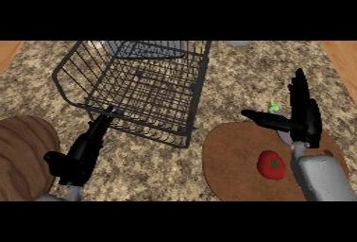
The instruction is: Pick the tomato from the cutting board and place it in the tiered basket
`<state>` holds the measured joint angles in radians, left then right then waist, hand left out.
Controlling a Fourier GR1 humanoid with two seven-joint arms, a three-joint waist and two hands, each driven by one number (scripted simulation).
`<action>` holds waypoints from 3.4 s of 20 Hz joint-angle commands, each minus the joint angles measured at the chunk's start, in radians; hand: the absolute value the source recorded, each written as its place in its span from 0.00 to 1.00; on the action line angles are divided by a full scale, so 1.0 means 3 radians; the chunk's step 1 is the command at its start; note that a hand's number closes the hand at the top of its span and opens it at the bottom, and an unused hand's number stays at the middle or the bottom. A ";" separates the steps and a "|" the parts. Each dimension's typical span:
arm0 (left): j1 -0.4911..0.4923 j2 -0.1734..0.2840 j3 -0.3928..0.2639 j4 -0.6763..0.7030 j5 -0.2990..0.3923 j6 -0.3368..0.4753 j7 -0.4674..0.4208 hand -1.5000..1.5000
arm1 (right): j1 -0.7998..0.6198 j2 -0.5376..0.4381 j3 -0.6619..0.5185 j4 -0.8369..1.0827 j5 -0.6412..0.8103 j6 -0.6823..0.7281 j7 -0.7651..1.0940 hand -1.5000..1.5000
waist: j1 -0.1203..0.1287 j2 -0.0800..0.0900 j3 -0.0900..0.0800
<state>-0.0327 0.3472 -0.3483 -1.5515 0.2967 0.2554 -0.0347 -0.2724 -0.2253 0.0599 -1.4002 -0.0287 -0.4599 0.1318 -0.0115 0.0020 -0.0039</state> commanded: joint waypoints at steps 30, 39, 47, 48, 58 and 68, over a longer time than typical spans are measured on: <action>-0.0177 0.0066 0.0122 0.0357 0.0044 -0.0396 -0.0128 0.50 | -0.0493 -0.0790 0.1443 -0.1429 0.1566 0.2326 0.4508 0.00 | -0.0076 -0.0032 -0.0006; -0.0035 0.0075 0.0150 0.0324 0.0031 -0.0428 -0.0301 0.50 | -0.0255 -0.0803 0.1349 -0.1225 0.1918 0.2451 0.4517 0.00 | -0.0096 -0.0039 -0.0010; -0.0044 0.0056 0.0107 0.0423 -0.0063 -0.0494 -0.0386 0.50 | -0.0056 -0.0423 0.1147 -0.1204 0.2106 0.2446 0.4518 0.00 | -0.0032 -0.0020 0.0000; -0.0262 -0.0019 0.0083 0.0378 -0.0060 -0.0417 -0.0130 0.50 | 0.0054 -0.0356 0.1240 -0.1266 0.2198 0.2342 0.4518 0.00 | -0.0049 -0.0018 0.0005; -0.0205 -0.0018 0.0191 0.0580 -0.0045 -0.0550 -0.0345 0.50 | 0.0415 -0.0179 0.1102 -0.1250 0.2559 0.2383 0.4462 0.00 | -0.0030 -0.0006 0.0005; -0.0322 -0.0048 0.0263 0.0646 -0.0069 -0.0656 -0.0325 0.50 | 0.0653 -0.0030 0.0928 -0.1190 0.2723 0.2429 0.4159 0.00 | 0.0010 0.0001 0.0009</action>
<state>-0.0619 0.3331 -0.3043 -1.4515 0.2679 0.0867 -0.1450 -0.0602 -0.2754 0.3352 -1.7804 0.7677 0.2006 1.2017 -0.0063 -0.0105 0.0049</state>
